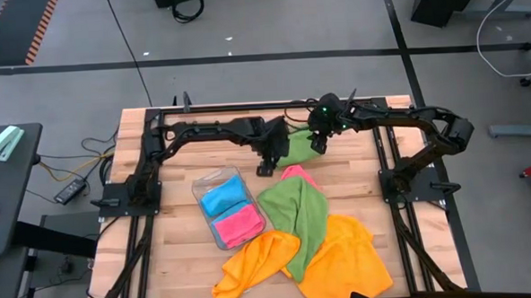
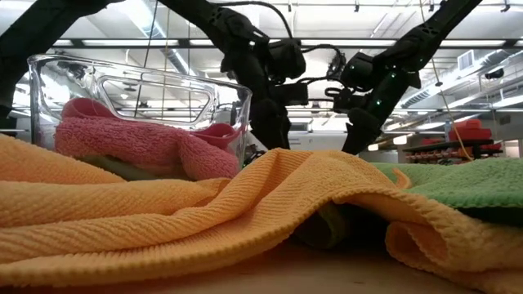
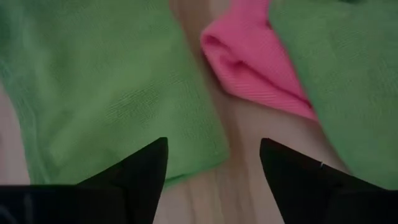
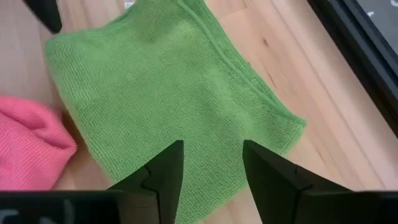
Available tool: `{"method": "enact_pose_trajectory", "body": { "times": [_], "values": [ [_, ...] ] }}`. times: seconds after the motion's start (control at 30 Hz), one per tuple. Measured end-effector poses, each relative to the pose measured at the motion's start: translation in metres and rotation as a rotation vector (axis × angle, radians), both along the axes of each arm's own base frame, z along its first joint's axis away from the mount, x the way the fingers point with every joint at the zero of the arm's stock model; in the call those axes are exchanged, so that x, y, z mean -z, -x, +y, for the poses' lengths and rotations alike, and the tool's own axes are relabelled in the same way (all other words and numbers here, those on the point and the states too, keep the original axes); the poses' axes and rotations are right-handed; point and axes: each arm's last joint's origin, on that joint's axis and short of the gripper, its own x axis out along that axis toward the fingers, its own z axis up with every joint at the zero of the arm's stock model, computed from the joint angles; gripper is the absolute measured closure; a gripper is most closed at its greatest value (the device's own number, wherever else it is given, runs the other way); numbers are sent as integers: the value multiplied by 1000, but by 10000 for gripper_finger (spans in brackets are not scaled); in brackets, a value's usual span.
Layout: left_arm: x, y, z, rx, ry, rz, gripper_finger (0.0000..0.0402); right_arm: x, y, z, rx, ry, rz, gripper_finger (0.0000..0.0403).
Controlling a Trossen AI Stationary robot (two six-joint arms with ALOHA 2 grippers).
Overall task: Fold microfiber towels
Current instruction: Put the top green towel into the transparent bin
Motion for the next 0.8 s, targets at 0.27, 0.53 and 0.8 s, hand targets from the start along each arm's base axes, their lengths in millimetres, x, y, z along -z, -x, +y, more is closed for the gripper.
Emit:
{"method": "enact_pose_trajectory", "body": {
  "times": [0.27,0.53,0.8],
  "values": [
    [26,0,-24,-25,-181,18,127,0,-2,2,16,-19,-7,228],
    [41,-2,-44,-11,-240,-34,127,0,-2,2,46,-41,-15,228],
    [55,7,-41,-93,-266,-22,128,0,-2,2,50,-44,-17,228]
  ]
}}
